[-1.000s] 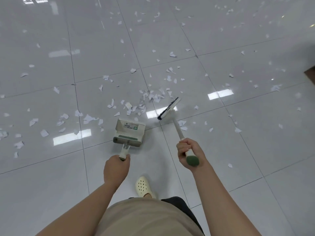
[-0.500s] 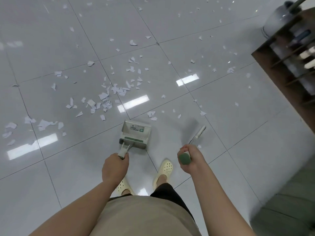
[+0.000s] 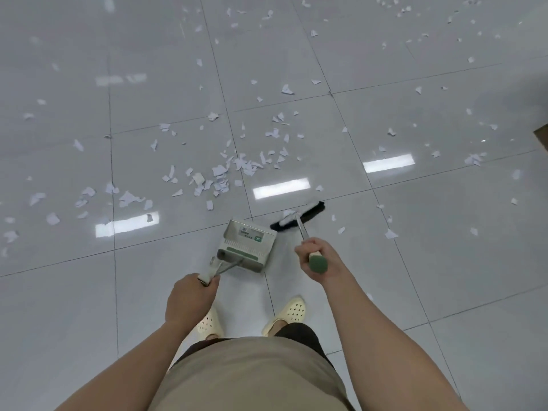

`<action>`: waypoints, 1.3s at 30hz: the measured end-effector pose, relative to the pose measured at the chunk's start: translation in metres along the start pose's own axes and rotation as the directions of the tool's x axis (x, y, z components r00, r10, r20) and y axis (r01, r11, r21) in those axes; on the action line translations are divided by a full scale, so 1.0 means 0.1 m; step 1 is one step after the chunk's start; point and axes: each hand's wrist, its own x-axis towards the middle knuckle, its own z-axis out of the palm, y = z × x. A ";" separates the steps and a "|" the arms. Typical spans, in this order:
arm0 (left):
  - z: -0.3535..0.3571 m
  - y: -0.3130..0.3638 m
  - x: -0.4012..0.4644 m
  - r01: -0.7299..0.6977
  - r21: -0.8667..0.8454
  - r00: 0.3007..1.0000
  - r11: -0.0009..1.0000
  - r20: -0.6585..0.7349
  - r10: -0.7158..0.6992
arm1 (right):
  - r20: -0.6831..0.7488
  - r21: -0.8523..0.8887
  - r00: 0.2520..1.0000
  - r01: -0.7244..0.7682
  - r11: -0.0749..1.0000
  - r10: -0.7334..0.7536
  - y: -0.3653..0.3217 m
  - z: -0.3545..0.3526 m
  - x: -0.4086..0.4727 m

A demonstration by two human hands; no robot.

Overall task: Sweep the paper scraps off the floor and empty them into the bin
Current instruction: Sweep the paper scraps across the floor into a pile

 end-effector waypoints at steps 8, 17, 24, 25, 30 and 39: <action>0.27 0.62 -0.17 -0.024 0.000 0.998 1.000 -0.052 0.024 | 0.073 -0.150 0.997 0.027 0.988 -0.017 -0.88 0.11 -0.23; 0.58 1.29 0.13 -0.106 -0.074 0.994 0.992 0.027 0.108 | -0.122 -0.118 0.970 0.196 0.973 -0.210 -0.73 -0.26 -0.89; 0.92 1.77 0.49 -0.363 0.059 0.903 0.930 0.270 0.336 | -0.426 -0.033 0.850 0.327 0.944 -0.309 -0.75 -0.78 -1.07; 0.93 1.84 0.57 -0.397 0.073 0.884 0.915 0.300 0.359 | -0.456 -0.003 0.834 0.348 0.937 -0.311 -0.77 -0.83 -1.09; 0.98 2.20 0.73 -0.450 0.048 0.832 0.892 0.387 0.398 | -0.580 0.092 0.755 0.434 0.896 -0.307 -0.82 -1.09 -1.07; 0.75 2.29 1.02 -0.482 0.074 0.798 0.873 0.448 0.403 | -0.483 0.014 0.867 0.147 0.989 -0.122 -0.39 -1.05 -0.59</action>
